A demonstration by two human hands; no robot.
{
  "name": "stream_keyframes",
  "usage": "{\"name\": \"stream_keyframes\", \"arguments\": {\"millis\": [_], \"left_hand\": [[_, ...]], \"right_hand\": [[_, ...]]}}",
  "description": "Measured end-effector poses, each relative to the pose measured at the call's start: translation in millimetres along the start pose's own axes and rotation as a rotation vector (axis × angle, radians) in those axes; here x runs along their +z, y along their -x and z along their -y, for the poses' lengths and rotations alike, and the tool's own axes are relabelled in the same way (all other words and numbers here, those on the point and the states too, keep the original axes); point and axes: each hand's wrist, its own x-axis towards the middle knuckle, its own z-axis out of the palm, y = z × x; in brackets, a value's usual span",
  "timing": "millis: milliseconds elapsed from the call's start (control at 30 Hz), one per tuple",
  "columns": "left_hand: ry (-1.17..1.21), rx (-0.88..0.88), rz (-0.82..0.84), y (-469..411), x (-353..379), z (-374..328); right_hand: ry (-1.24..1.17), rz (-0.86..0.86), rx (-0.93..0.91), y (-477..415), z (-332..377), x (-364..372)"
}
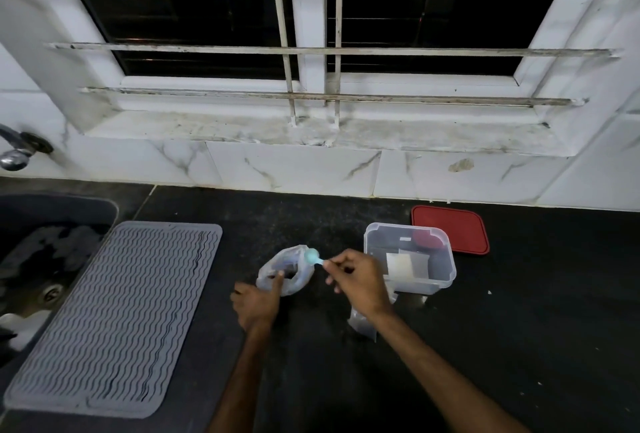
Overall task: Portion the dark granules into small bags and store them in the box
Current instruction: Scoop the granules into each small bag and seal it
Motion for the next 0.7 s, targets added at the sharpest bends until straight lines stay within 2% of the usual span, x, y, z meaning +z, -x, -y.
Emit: {"name": "stream_keyframes", "arguments": {"millis": [67, 200, 333, 533, 700], "left_hand": [[-0.008, -0.032, 0.074, -1, 9, 5], [-0.04, -0.02, 0.083, -6, 10, 8], [0.098, 0.017, 0.063, -9, 4, 7], [0.153, 0.057, 0.028, -7, 2, 0], [0.028, 0.188, 0.064, -5, 2, -5]], "right_hand": [[0.162, 0.04, -0.026, -13, -4, 24], [0.605, 0.137, -0.06, -24, -9, 57], [0.849, 0.201, -0.132, -21, -13, 65], [1.012, 0.249, -0.231, -20, -11, 75], [0.991, 0.211, -0.085, -25, -19, 79]]}}
